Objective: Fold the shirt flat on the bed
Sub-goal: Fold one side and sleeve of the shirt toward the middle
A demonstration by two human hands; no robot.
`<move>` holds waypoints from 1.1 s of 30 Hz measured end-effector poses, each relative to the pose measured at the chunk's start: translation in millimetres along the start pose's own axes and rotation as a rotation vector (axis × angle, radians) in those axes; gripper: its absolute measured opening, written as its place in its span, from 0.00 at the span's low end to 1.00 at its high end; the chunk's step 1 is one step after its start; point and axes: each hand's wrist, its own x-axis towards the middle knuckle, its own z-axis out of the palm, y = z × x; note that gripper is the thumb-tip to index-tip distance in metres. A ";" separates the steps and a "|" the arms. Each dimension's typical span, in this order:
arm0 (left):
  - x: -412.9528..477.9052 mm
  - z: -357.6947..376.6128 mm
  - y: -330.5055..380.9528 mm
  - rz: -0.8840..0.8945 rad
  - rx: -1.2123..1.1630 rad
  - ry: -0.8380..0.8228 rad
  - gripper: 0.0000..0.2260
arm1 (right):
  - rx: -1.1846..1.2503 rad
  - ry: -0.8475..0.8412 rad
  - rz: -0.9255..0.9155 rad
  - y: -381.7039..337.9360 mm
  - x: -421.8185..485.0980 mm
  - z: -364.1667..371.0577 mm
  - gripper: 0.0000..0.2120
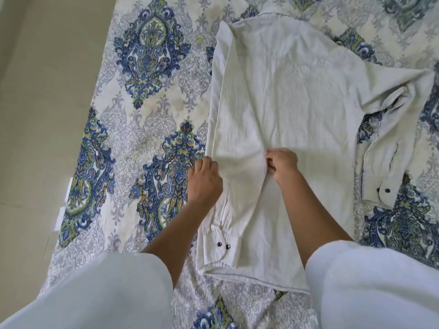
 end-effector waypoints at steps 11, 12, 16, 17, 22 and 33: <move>189.4 -73.9 28.4 -0.294 -0.531 -0.004 0.19 | -0.468 0.061 -0.455 -49.6 30.7 46.5 0.12; 200.8 -78.3 27.9 -0.347 -0.689 -0.045 0.16 | -0.457 0.044 -0.450 -54.6 34.5 48.8 0.12; 226.4 -87.2 22.0 -0.425 -1.112 -0.170 0.12 | -0.361 -0.148 -0.379 -78.7 51.6 56.8 0.11; 228.3 -86.8 18.4 -0.431 -1.148 -0.182 0.13 | -0.317 -0.192 -0.343 -84.1 53.2 56.8 0.15; 229.1 -74.0 8.6 -0.243 -1.339 -0.239 0.08 | -0.333 -0.100 -0.233 -102.3 61.3 45.3 0.04; 214.6 -61.3 4.5 -0.453 -1.705 -0.125 0.11 | -0.991 0.172 -0.844 -100.4 36.7 103.8 0.23</move>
